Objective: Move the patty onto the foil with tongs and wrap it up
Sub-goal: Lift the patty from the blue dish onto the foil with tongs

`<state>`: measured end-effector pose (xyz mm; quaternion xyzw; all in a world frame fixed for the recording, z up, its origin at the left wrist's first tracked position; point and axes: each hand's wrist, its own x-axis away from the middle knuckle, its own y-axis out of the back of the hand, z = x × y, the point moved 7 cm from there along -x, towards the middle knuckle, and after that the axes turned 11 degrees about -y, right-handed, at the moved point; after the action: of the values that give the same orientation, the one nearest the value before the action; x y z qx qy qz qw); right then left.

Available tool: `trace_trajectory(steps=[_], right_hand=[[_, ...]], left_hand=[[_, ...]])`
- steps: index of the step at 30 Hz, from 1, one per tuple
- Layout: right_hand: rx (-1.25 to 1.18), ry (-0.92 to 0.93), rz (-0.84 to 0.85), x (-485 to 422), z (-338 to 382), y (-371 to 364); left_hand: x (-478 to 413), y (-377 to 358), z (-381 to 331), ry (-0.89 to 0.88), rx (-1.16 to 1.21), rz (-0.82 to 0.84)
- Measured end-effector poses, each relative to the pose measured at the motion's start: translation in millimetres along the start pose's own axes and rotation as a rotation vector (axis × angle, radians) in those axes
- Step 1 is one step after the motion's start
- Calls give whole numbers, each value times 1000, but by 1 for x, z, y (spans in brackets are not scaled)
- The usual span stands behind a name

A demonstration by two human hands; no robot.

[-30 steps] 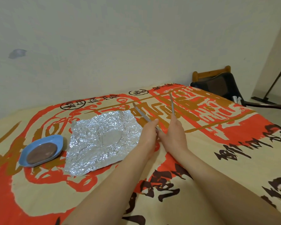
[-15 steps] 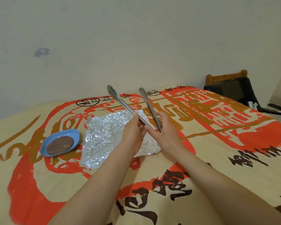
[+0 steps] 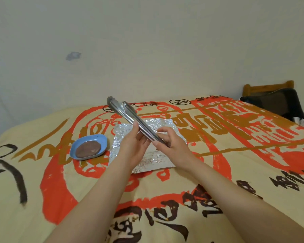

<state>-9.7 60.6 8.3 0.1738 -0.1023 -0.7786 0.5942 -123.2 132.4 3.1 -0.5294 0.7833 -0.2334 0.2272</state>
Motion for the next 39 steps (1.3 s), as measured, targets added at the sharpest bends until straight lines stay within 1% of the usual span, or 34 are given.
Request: trace_trajectory(steps=[4,6,9,13,17,19,21,24,27,30,32,34,36,39], right_hand=[[56,-28,141,-3,1,-14],[102,-46,176,-7,3,-20],[202,-58,154,-15,10,-30],[407,-3,94,-21,27,-48],[489,-7,127,-29,39,-68],[551,18,141,-32,44,-77],[621,47,131,-35,48,-85],[723,95,101,-40,53,-93],[762,106,73,-46,56,-98],[811,118,21,-51,58,-102],[886,170,-18,-52,61,-104],[976,230,-21,-52,61,-105],[1050,273,-1,-54,60,-107],[1093,312,14,-55,61,-112]], left_hand=[[5,21,-9,-37,-58,-33],[7,28,-11,-39,-108,-34],[9,36,-13,-30,-106,-55],[12,41,-15,-19,-73,-54],[16,47,-19,-26,-89,-66],[18,56,-23,-20,-67,-98],[21,70,-30,-15,-107,-119],[24,96,-39,-47,-295,-167],[27,126,-53,-109,-554,-330],[34,150,-76,-248,-916,-458],[41,163,-90,-322,-1091,-562],[44,177,-96,-311,-1205,-636],[44,187,-96,-263,-1263,-638],[40,190,-94,-268,-1308,-563]])
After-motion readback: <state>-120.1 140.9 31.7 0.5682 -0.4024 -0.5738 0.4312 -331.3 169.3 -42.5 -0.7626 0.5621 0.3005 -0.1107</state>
